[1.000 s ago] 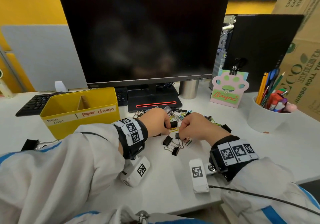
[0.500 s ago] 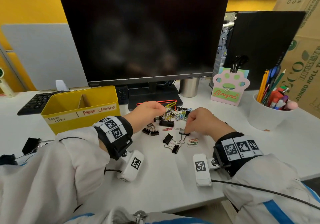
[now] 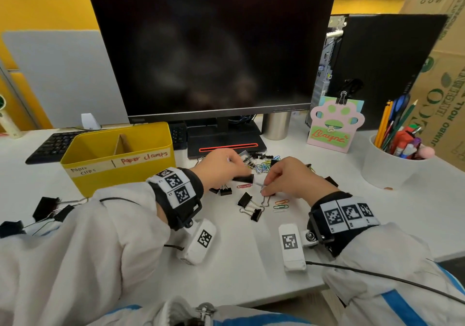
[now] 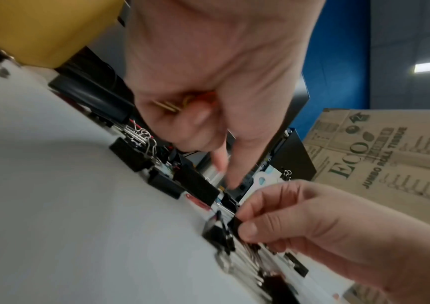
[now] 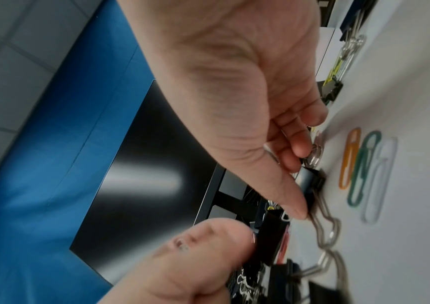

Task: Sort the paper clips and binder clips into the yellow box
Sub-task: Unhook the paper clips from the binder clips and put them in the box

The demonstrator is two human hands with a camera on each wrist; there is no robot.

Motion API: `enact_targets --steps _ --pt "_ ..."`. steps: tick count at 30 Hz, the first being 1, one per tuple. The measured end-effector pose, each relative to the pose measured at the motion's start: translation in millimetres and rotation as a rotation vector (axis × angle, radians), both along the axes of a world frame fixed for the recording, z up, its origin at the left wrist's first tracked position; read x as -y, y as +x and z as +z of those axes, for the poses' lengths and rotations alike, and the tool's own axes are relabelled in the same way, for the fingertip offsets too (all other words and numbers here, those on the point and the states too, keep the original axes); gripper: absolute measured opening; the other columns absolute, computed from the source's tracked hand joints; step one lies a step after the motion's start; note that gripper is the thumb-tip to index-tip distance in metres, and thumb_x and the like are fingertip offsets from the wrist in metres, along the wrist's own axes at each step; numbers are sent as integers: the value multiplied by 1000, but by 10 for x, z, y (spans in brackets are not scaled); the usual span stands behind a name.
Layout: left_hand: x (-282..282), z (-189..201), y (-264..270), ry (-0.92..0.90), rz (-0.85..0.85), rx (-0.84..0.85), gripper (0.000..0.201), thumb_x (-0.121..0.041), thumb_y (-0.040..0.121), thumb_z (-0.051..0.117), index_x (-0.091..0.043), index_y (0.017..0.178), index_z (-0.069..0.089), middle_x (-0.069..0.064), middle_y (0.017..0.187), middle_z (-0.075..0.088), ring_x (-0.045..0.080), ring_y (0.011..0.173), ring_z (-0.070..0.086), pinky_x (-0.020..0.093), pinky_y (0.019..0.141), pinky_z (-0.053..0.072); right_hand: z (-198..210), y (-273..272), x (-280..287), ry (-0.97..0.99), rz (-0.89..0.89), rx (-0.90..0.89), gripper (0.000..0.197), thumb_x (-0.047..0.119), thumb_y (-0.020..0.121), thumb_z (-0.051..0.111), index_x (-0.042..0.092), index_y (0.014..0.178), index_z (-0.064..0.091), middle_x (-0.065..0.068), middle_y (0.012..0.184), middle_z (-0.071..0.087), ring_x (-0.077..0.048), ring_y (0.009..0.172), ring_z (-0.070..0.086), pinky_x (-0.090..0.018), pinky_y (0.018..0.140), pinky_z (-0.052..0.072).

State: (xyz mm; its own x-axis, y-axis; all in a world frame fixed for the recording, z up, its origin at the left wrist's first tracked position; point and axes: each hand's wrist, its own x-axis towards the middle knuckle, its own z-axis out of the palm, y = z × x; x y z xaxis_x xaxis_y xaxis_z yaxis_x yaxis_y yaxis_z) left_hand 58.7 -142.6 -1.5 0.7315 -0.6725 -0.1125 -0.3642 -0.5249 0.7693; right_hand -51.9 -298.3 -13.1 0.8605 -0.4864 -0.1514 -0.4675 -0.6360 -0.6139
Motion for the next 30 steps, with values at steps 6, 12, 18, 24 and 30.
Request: enact_targets --steps 6,12,18,24,30 --pt "88 -91 23 356 -147 431 26 -40 84 77 -29 107 78 -11 111 67 11 99 59 25 81 48 -46 33 -54 -49 31 76 13 6 70 82 17 70 74 3 71 70 -14 69 65 -31 70 59" --pt "153 -97 21 438 -95 399 33 -37 85 76 -20 113 76 0 108 71 20 100 65 31 88 56 -71 47 -69 -34 67 121 23 2 69 81 20 76 70 2 75 67 -18 71 64 -37 76 60" --pt "77 -74 -33 151 16 12 28 -27 99 50 -5 107 66 10 92 66 19 70 59 28 57 50 -37 38 -63 -33 97 212 30 -3 74 77 24 73 66 2 74 64 -15 68 60 -27 66 50" --pt "-130 10 -82 -533 216 -994 9 -2 73 43 -11 73 44 11 84 58 10 52 49 14 34 34 -47 10 198 25 -165 310 32 -8 79 70 22 67 66 2 70 61 -19 66 57 -27 65 47" --pt "-78 22 -107 -515 199 -1003 20 2 71 39 -15 81 41 0 68 46 10 53 39 14 35 30 29 -98 281 -37 -171 268 27 -5 78 72 21 70 68 0 75 65 -21 72 62 -23 60 46"
